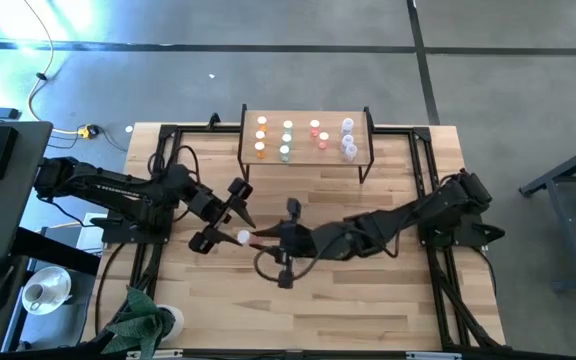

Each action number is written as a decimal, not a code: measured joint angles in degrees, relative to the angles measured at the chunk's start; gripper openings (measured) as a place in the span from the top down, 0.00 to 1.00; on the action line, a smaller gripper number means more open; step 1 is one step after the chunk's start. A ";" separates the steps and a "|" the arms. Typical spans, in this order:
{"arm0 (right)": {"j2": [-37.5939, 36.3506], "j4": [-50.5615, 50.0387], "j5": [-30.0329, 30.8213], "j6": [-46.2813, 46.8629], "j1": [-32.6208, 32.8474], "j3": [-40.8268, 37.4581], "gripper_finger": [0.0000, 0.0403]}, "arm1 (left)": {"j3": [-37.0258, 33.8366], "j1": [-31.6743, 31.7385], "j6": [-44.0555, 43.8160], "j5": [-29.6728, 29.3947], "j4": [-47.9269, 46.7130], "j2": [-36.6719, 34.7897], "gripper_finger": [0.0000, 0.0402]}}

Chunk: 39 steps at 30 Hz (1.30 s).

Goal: Pick and place medicine bottles onto shelf by color
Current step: Put the pink pill bottle on the shelf aligned with the pink pill bottles

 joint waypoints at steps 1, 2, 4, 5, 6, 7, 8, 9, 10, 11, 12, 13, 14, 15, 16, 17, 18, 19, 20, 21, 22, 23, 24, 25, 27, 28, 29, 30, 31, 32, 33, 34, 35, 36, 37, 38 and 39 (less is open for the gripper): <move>0.00 0.00 -0.79 0.52 -0.60 0.00 0.80 | 0.00 0.00 -0.74 0.00 0.70 0.00 0.47; 0.00 0.00 -1.66 1.19 -1.16 0.00 0.80 | 0.00 0.00 -1.54 -0.01 1.43 0.00 0.47; 0.00 0.00 -3.64 2.03 -2.17 0.00 0.80 | 0.00 0.00 -2.14 -0.12 2.38 0.00 0.47; 0.00 0.00 -4.72 2.70 -2.62 0.00 0.80 | 0.00 0.00 -2.08 -0.17 2.45 0.00 0.47; 0.00 0.00 -5.70 3.01 -2.97 0.00 0.80 | 0.00 0.00 -2.08 -0.37 2.47 0.00 0.47; 0.00 0.02 -6.39 3.12 -3.26 0.00 0.80 | 0.00 0.02 -2.17 -0.40 2.68 0.00 0.47; 0.00 0.04 -6.52 3.08 -3.43 -0.02 0.80 | 0.00 0.03 -2.46 -0.45 2.95 0.00 0.47; 0.00 0.06 -6.52 3.04 -3.58 0.00 0.80 | 0.00 0.02 -2.81 -0.46 3.48 0.00 0.47; 0.00 0.08 -6.52 3.03 -3.81 0.00 0.80 | 0.00 0.01 -3.14 -0.43 4.14 0.00 0.47; 0.00 0.24 -6.58 3.02 -4.00 0.00 0.80 | 0.00 0.00 -3.28 -0.38 4.91 0.00 0.47; 0.00 0.42 -6.60 3.00 -4.25 0.00 0.80 | 0.00 -0.03 -3.52 -0.35 5.52 0.00 0.47; 0.00 0.48 -6.62 2.99 -4.55 0.00 0.80 | 0.00 -0.03 -3.56 -0.38 5.73 -0.02 0.47; 0.00 0.57 -7.05 2.98 -4.88 0.00 0.80 | 0.00 -0.01 -3.60 -0.39 5.73 -0.02 0.47; 0.00 0.76 -7.69 2.99 -5.19 0.00 0.80 | 0.00 0.00 -3.62 -0.52 5.72 -0.02 0.47; 0.00 1.00 -8.51 2.99 -5.51 -0.02 0.80 | 0.00 0.00 -3.72 -0.78 5.75 -0.02 0.47; 0.00 1.50 -9.49 3.05 -5.82 -0.02 0.80 | 0.01 0.00 -3.98 -1.11 5.95 -0.04 0.47; 0.00 2.00 -10.47 3.06 -6.03 -0.02 0.80 | 0.05 0.00 -4.08 -1.62 6.11 -0.07 0.47; 0.00 2.33 -11.29 3.05 -6.31 -0.02 0.80 | 0.09 -0.01 -4.13 -2.21 6.17 -0.11 0.47; 0.00 2.37 -11.80 3.11 -6.58 -0.02 0.80 | 0.09 -0.03 -4.20 -2.57 6.14 -0.11 0.47; 0.01 2.34 -11.98 3.21 -6.78 -0.04 0.80 | 0.09 -0.03 -4.28 -2.61 6.10 -0.11 0.47; 0.02 2.32 -12.09 3.39 -6.94 -0.04 0.80 | 0.09 -0.03 -4.50 -2.66 6.04 -0.11 0.47; 0.02 2.31 -12.28 3.40 -7.05 -0.07 0.80 | 0.09 0.00 -4.56 -2.78 5.99 -0.11 0.47; 0.02 2.32 -12.36 3.40 -7.18 -0.07 0.80 | 0.09 0.00 -4.60 -2.87 5.99 -0.11 0.48; 0.02 2.32 -12.33 3.40 -7.20 -0.07 0.80 | 0.09 0.00 -4.62 -2.92 5.99 -0.11 0.48; 0.02 2.32 -12.33 3.40 -7.22 -0.07 0.80 | 0.09 0.02 -4.81 -2.96 5.93 -0.11 0.51; 0.02 2.32 -12.35 3.40 -7.22 -0.07 0.80 | 0.09 0.02 -4.97 -3.00 5.92 -0.09 0.53; 0.04 2.31 -12.36 3.38 -7.20 -0.07 0.80 | 0.09 0.02 -5.07 -3.04 5.88 -0.09 0.55; 0.07 2.32 -12.36 3.17 -7.20 -0.07 0.80 | 0.09 0.02 -5.05 -3.15 5.77 -0.09 0.57; 0.09 2.31 -12.36 3.08 -7.20 -0.07 0.80 | 0.09 0.02 -5.07 -3.19 5.71 -0.09 0.59; 0.09 2.30 -12.37 3.06 -7.20 -0.07 0.80 | 0.09 0.03 -5.07 -3.22 5.70 -0.09 0.62; 0.11 2.31 -12.37 3.03 -7.20 -0.07 0.80 | 0.09 0.04 -5.05 -3.24 5.69 -0.09 0.64; 0.11 2.28 -12.38 3.06 -7.20 -0.07 0.80 | 0.09 0.04 -5.03 -3.22 5.69 -0.09 0.66; 0.11 2.19 -12.38 3.10 -7.20 -0.07 0.80 | 0.09 0.04 -4.98 -3.20 5.69 -0.09 0.69; 0.11 2.13 -12.36 3.14 -7.20 -0.07 0.80 | 0.09 0.02 -4.90 -3.15 5.69 -0.09 0.70; 0.11 2.08 -12.34 3.15 -7.20 -0.07 0.80 | 0.09 0.02 -4.86 -3.11 5.69 -0.09 0.72; 0.11 2.05 -12.33 3.16 -7.20 -0.07 0.80 | 0.09 0.02 -4.85 -2.96 5.69 -0.09 0.74; 0.11 1.96 -12.34 3.16 -7.20 -0.07 0.80 | 0.09 0.02 -4.85 -2.95 5.66 -0.09 0.75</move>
